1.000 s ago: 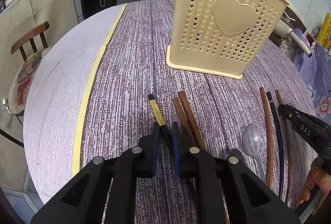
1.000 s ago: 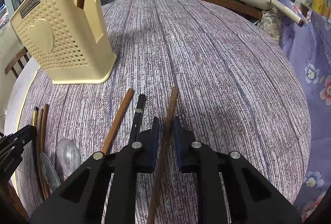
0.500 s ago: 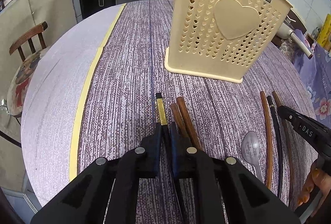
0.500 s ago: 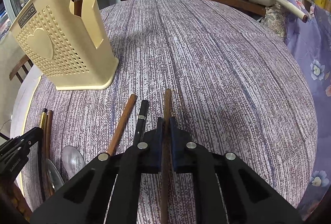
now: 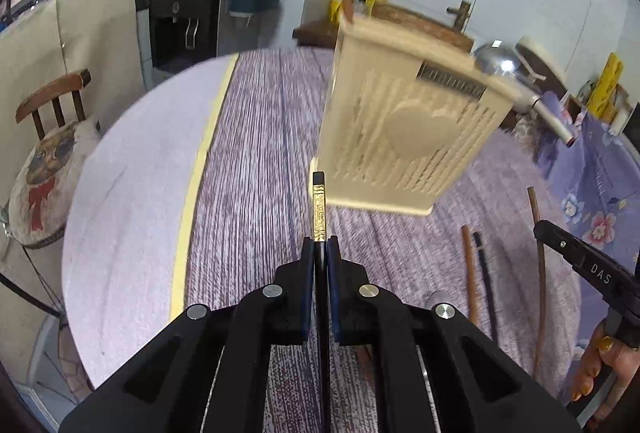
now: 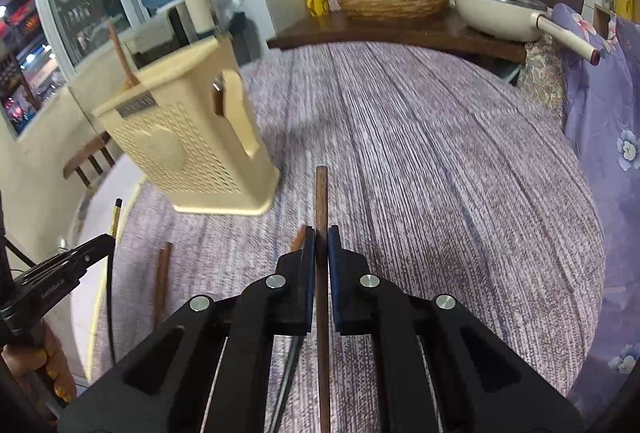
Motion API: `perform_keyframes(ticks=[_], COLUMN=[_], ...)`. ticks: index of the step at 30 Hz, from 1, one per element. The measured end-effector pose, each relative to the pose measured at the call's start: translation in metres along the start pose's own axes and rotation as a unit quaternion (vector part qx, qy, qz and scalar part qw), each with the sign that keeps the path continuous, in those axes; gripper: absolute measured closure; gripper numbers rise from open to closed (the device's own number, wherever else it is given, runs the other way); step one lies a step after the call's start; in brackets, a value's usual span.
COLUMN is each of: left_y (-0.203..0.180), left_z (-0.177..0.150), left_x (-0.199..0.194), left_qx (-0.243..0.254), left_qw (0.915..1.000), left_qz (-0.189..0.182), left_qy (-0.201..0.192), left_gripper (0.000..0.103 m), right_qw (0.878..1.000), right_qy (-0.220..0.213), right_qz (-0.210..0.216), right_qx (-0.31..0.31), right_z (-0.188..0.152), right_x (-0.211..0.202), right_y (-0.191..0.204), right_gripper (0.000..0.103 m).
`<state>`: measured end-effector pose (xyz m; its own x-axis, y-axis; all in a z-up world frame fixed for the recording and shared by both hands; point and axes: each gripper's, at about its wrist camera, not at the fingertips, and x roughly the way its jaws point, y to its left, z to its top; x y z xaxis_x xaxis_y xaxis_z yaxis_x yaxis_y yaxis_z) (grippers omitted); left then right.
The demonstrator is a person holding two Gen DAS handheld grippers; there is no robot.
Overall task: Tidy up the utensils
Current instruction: 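Lift both chopsticks and lower them into the beige holder with both tools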
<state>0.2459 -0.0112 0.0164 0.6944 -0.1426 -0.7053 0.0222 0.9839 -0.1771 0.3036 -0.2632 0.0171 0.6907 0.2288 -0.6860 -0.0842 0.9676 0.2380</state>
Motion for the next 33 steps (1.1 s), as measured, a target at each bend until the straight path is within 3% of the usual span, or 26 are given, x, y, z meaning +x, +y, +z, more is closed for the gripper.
perform_keyframes(ticks=[7, 13, 27, 33], left_y=[-0.005, -0.004, 0.01, 0.005], left_z=[0.023, 0.032, 0.038, 0.061], left_x=[-0.052, -0.078, -0.095, -0.115], left_qx=[0.012, 0.023, 0.019, 0.025], left_qw=[0.9973, 0.9942, 0.9924, 0.9891], left_qz=[-0.018, -0.018, -0.033, -0.042], left_qy=[-0.07, -0.104, -0.117, -0.139], left_gripper=[0.095, 0.095, 0.095, 0.096], right_qw=[0.997, 0.994, 0.992, 0.988], right_qy=[-0.058, -0.083, -0.083, -0.099], right_qz=[0.033, 0.04, 0.075, 0.089], right_qx=[-0.023, -0.054, -0.059, -0.075], right_z=[0.021, 0.028, 0.04, 0.064], right_x=[-0.065, -0.104, -0.125, -0.141], right_y=[0.009, 0.016, 0.02, 0.039], right_gripper=[0.096, 0.096, 0.096, 0.096])
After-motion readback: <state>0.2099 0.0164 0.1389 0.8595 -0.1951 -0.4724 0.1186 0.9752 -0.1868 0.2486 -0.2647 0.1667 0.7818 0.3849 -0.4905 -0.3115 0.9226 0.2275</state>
